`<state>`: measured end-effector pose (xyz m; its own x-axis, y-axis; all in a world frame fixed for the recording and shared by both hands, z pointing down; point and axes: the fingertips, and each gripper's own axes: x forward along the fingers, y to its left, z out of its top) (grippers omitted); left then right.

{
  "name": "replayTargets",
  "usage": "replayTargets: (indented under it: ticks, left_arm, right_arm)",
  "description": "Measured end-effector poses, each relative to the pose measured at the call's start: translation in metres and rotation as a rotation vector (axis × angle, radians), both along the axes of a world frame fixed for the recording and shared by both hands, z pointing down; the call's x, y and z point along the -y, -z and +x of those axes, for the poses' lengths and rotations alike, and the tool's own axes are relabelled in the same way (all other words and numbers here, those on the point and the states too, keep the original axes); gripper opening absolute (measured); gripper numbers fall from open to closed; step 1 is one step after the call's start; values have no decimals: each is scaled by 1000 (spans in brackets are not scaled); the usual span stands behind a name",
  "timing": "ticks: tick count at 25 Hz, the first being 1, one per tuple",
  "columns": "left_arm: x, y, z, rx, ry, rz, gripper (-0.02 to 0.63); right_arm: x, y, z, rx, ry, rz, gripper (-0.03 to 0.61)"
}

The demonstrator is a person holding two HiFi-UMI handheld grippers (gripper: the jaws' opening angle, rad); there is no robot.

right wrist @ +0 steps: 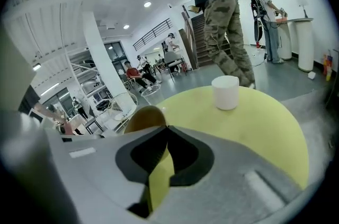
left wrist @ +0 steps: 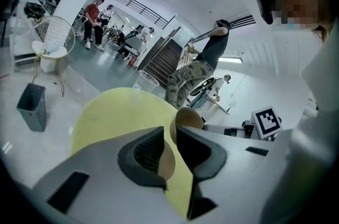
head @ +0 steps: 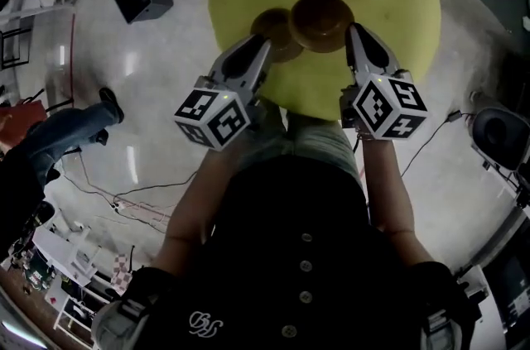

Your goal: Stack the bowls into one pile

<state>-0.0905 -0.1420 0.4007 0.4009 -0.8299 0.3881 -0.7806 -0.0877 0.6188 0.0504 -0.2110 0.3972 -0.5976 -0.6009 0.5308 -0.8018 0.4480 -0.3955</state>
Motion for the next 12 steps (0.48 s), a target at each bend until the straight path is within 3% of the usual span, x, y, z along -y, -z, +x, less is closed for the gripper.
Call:
replayTargets:
  ticks: [12]
  left_arm:
    - [-21, 8, -30, 15, 13, 4, 80]
  right_arm:
    - [-25, 14, -45, 22, 84, 3, 9]
